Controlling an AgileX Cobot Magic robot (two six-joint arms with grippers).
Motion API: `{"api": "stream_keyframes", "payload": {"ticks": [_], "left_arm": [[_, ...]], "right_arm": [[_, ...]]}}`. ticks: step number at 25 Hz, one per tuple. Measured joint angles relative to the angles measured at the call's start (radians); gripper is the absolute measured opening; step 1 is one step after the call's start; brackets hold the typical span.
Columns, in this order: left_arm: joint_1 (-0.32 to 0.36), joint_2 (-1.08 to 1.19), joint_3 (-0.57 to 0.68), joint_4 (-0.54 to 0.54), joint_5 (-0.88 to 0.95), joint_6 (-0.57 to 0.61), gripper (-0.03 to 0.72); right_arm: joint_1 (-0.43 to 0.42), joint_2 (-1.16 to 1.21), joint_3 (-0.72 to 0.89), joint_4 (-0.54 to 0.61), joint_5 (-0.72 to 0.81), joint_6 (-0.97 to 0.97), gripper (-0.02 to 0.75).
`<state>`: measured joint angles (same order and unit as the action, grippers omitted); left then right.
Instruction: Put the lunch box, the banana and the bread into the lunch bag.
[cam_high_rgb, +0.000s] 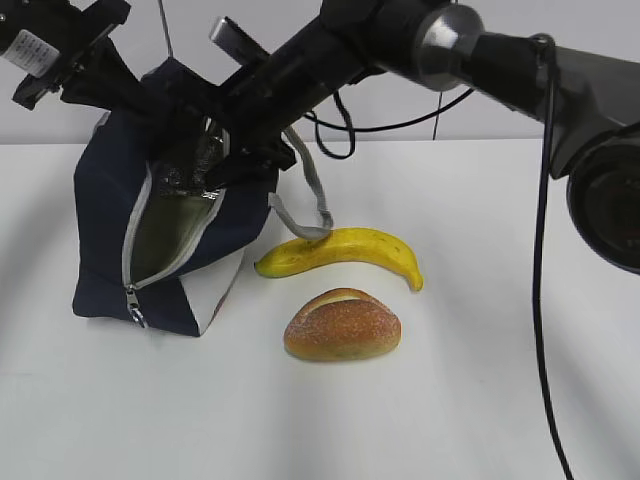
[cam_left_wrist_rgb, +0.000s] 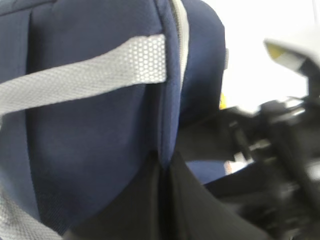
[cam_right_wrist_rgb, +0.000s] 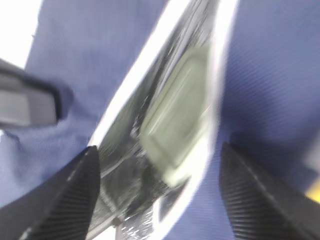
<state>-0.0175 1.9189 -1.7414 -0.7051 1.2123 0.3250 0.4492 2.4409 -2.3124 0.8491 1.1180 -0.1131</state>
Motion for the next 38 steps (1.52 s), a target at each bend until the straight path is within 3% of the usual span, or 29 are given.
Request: {"api": "stream_keyframes", "payload": {"ticks": [7, 16, 20, 27, 32, 38], "left_arm": [[0.000, 0.000, 0.000, 0.000, 0.003, 0.000, -0.003], [0.000, 0.000, 0.000, 0.000, 0.009, 0.000, -0.003], [0.000, 0.000, 0.000, 0.000, 0.009, 0.000, -0.003], [0.000, 0.000, 0.000, 0.000, 0.009, 0.000, -0.003], [0.000, 0.000, 0.000, 0.000, 0.010, 0.000, -0.003], [0.000, 0.000, 0.000, 0.000, 0.010, 0.000, -0.003]], "right_arm": [[-0.060, -0.007, -0.169, -0.167, 0.107, 0.010, 0.534], [-0.067, -0.122, -0.135, -0.380, 0.123, 0.011, 0.479], [-0.067, -0.259, -0.017, -0.553, 0.126, -0.032, 0.477], [-0.076, -0.491, 0.352, -0.810, 0.128, -0.155, 0.477], [-0.097, -0.568, 0.585, -0.849, 0.128, -0.275, 0.477], [-0.102, -0.560, 0.689, -0.849, 0.122, -0.382, 0.477]]}}
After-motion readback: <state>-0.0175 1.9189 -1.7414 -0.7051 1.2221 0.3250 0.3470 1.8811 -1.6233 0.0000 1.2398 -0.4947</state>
